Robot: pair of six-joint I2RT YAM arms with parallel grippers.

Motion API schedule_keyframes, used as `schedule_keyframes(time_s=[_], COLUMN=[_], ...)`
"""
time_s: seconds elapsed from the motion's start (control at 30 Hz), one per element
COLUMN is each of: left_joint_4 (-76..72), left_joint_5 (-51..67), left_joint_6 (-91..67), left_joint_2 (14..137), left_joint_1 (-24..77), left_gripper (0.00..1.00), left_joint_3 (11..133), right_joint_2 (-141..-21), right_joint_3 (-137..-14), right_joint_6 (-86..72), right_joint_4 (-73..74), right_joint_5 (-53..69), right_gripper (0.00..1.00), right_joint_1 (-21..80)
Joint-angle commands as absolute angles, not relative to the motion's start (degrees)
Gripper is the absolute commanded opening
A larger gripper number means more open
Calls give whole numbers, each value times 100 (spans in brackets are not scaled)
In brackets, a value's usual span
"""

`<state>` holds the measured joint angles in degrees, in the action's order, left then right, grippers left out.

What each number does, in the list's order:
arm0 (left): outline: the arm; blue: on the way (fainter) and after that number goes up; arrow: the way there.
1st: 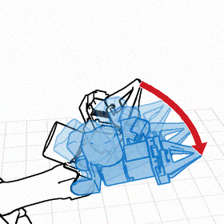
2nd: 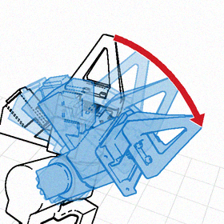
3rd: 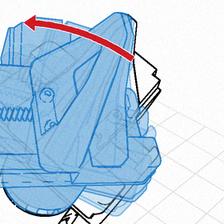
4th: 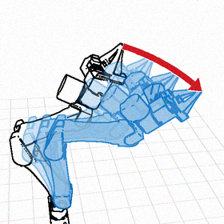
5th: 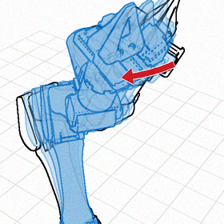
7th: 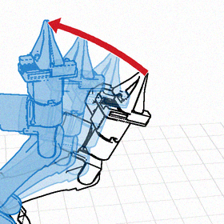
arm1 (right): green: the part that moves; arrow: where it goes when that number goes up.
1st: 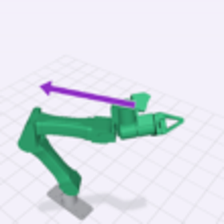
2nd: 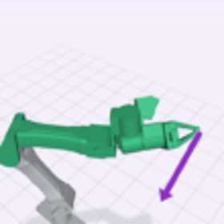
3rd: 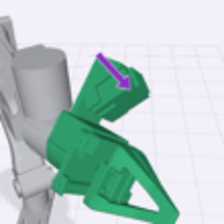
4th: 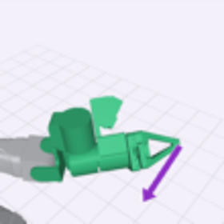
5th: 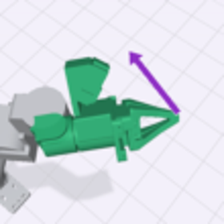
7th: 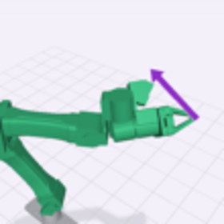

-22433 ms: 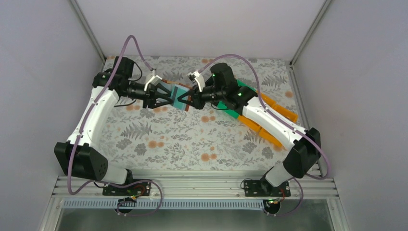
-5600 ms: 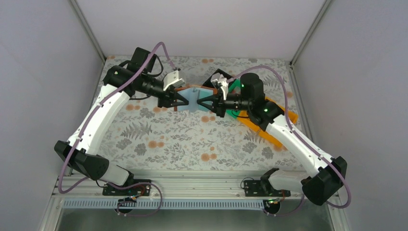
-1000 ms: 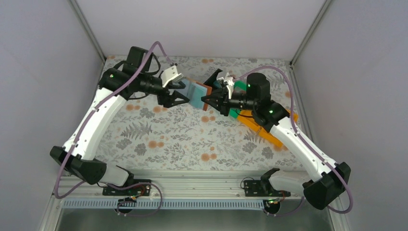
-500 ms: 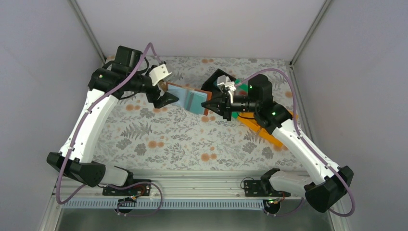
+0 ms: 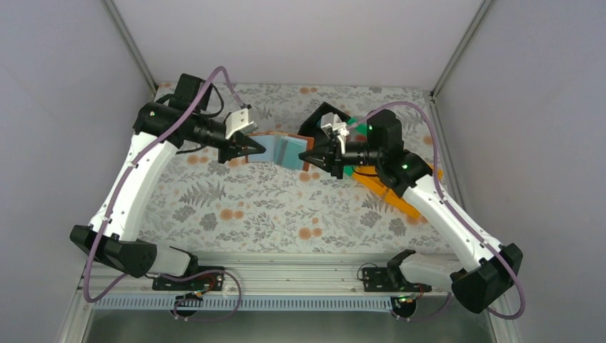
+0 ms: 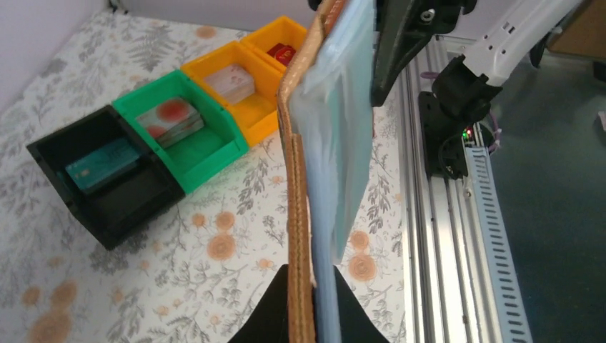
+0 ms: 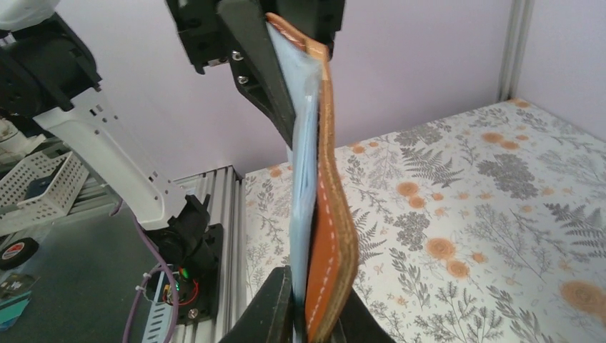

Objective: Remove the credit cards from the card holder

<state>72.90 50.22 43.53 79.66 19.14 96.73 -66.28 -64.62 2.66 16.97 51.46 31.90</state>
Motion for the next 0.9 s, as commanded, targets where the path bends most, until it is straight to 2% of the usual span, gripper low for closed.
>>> schedule_keyframes(time_s=[0.0, 0.13, 0.23, 0.33, 0.5, 0.63, 0.87], left_joint_4=[7176, 6666, 6253, 5982, 5845, 5825, 5848], left_joint_5=[5426, 5222, 4861, 4487, 4390, 4443, 4564], left_joint_6=[4305, 3616, 2938, 2570, 2392, 2364, 2408], left_joint_2=[7966, 7932, 7936, 7943, 7961, 7980, 7986], left_joint_1=[1888, 1881, 1867, 1871, 1864, 1876, 1874], left_gripper=[3, 2, 2, 2, 3, 2, 3], left_joint_3=[9617, 9468, 9447, 9462, 9529, 9548, 9556], right_joint_2=[-6431, -5964, -5429, -5159, -5296, -5756, -6296], right_joint_3=[-6588, -6275, -5962, -5915, -5532, -5468, -5668], right_joint_6=[162, -137, -312, -438, -945, -971, -818], right_joint_4=[1710, 1566, 1457, 1467, 528, 92, -364], right_joint_5=[4760, 4104, 3691, 3737, 5100, 4879, 4803], right_gripper=[21, 48, 58, 57, 55, 54, 57], right_joint_1=[3042, 2905, 2871, 2874, 3019, 3349, 3358])
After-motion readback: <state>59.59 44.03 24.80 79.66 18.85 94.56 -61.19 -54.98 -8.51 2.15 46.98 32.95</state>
